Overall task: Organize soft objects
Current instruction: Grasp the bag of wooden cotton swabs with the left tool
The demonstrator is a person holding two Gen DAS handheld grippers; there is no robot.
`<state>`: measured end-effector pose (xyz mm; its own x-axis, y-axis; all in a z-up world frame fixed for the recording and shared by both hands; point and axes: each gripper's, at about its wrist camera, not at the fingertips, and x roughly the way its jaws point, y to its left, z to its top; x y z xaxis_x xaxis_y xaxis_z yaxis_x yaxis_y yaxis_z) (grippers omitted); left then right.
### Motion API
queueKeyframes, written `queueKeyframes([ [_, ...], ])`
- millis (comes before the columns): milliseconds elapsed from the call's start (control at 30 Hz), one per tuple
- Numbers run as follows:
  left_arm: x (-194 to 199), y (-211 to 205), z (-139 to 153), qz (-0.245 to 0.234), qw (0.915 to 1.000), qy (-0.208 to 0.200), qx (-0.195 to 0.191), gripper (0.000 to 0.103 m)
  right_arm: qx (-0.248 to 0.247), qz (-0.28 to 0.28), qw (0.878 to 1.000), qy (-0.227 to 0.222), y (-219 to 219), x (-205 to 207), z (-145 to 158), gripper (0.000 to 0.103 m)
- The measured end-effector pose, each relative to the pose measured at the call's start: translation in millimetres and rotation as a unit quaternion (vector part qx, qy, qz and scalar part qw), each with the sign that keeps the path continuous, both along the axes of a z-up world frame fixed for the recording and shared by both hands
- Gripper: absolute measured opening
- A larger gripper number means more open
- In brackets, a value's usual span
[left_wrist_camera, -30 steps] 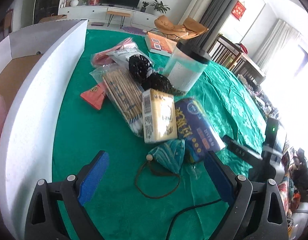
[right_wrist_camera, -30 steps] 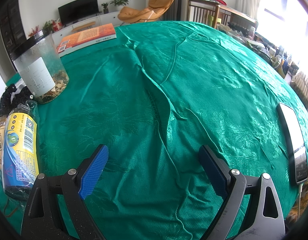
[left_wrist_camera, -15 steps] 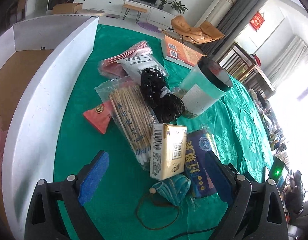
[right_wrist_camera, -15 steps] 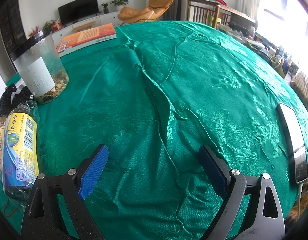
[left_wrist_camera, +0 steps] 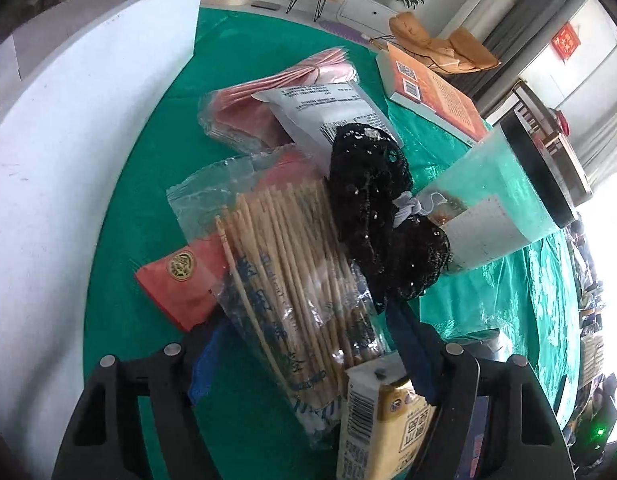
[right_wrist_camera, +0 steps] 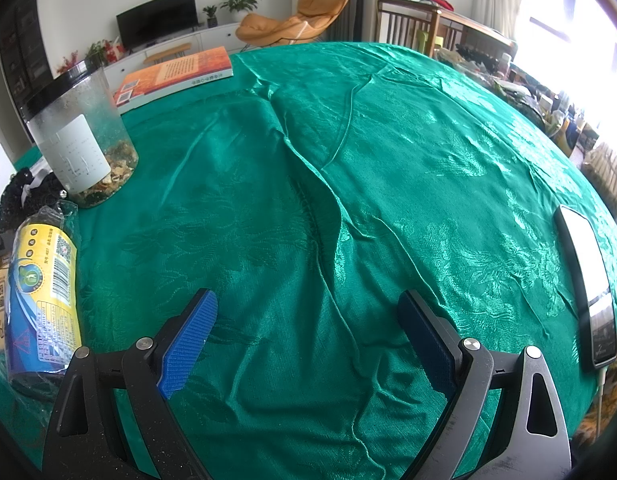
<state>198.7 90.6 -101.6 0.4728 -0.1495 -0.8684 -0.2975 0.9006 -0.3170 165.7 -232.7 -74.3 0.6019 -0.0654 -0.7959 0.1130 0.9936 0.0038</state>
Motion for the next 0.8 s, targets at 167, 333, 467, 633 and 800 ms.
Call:
queueKeyframes([
  [167, -36.0, 14.4, 23.2, -0.030, 0.9988, -0.026, 0.029, 0.033, 0.000, 0.000, 1.000, 0.000, 0.0, 0.0, 0.0, 0.093],
  [333, -71.1, 23.9, 43.0, -0.082, 0.9944, -0.048, 0.047, 0.033, 0.000, 0.000, 1.000, 0.000, -0.7, 0.8, -0.1, 0.093],
  [467, -90.4, 23.5, 31.3, -0.131, 0.9892, -0.015, 0.064, 0.033, 0.000, 0.000, 1.000, 0.000, 0.3, -0.2, 0.0, 0.093],
  [633, -109.6, 13.1, 20.2, -0.148, 0.9849, 0.006, 0.089, 0.040, 0.000, 0.000, 1.000, 0.000, 0.7, -0.5, 0.0, 0.093],
  [800, -125.7, -0.6, 12.7, -0.130, 0.9792, 0.003, 0.156, 0.079, 0.000, 0.000, 1.000, 0.000, -0.7, 1.5, -0.4, 0.093],
])
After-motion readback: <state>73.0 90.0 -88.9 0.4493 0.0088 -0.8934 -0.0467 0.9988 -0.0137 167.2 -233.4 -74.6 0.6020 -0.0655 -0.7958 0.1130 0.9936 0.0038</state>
